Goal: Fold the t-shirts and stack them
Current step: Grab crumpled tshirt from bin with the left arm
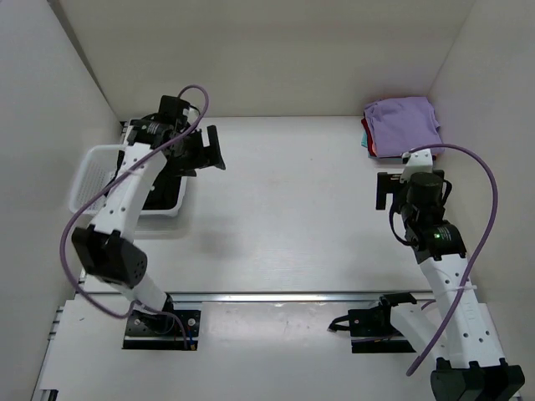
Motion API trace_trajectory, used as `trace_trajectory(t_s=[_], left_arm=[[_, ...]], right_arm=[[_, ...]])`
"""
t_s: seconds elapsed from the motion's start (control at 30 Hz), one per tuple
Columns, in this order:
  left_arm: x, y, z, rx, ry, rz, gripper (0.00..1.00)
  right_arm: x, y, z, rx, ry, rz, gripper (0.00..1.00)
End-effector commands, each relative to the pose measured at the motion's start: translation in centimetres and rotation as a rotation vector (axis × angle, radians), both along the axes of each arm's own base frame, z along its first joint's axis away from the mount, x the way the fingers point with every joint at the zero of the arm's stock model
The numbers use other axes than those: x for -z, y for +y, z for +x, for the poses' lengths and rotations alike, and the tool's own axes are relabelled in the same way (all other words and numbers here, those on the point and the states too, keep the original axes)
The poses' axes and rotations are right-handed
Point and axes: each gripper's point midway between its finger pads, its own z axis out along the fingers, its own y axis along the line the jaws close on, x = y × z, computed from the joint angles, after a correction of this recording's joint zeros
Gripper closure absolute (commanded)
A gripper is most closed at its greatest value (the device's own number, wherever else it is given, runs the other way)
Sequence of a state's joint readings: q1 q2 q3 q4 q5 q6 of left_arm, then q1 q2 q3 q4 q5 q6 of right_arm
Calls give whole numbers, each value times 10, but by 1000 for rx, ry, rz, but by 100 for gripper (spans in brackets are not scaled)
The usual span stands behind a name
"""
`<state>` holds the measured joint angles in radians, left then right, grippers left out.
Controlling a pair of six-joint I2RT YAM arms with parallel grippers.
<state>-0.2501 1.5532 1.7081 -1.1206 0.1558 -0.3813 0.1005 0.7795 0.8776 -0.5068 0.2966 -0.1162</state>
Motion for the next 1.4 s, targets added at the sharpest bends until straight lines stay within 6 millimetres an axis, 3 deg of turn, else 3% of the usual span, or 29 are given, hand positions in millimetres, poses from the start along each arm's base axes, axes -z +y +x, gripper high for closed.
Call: trace_trajectory(t_s=[0.0,0.2,0.3,0.33,0.4,0.47,0.5,0.53,0.57,0.6,0.63,0.67,0.7,0.73,0.77,0.8,1.07,1.13,1.23,1.37], left_arm=[[5,7,13,-19,63,32,1],[-53,7,54,-42,-149,-46,1],[-70,12,70,-70,-221,-89,2],[-67,13,70,-81,-221,-99,1],[-85,33,81,-191,-312,-95,1],[-88,55,94,-286,-355,-118,2],[-95,72,103,-341,-394,-137,5],[-95,94,109,-412,-407,-135,33],[-90,104,113,-475,-405,-118,90],[-84,127,116,-559,-392,-119,100],[-75,149,119,-622,-391,-99,100],[-60,154,121,-658,-360,-105,100],[-51,168,125,-703,-333,-125,89],[-28,176,128,-728,-268,-128,77],[-17,179,128,-737,-233,-120,57],[-2,180,132,-738,-197,-109,51],[101,188,142,-760,5,9,38],[132,187,134,-755,79,34,25],[169,180,121,-742,163,74,25],[201,173,105,-738,238,101,27]], right_arm=[[1,17,-4,-51,11,100,5],[13,35,-5,-87,67,183,0],[11,39,-4,-104,78,184,1],[9,39,-4,-103,80,177,0],[8,38,-5,-106,92,164,1],[6,42,-1,-115,95,163,1],[5,42,-1,-109,94,158,1],[1,45,2,-123,91,158,1],[-1,43,5,-115,92,151,1],[0,45,7,-137,102,121,1],[-4,43,9,-133,96,115,0],[-5,45,12,-133,95,112,1],[-2,45,14,-135,110,101,0],[-6,44,17,-133,103,99,0],[-5,47,19,-145,107,94,1],[-8,45,22,-136,105,92,1],[0,31,31,-85,145,96,1],[6,26,33,-66,167,98,0],[9,26,34,-64,177,109,1],[10,30,34,-67,193,123,1]])
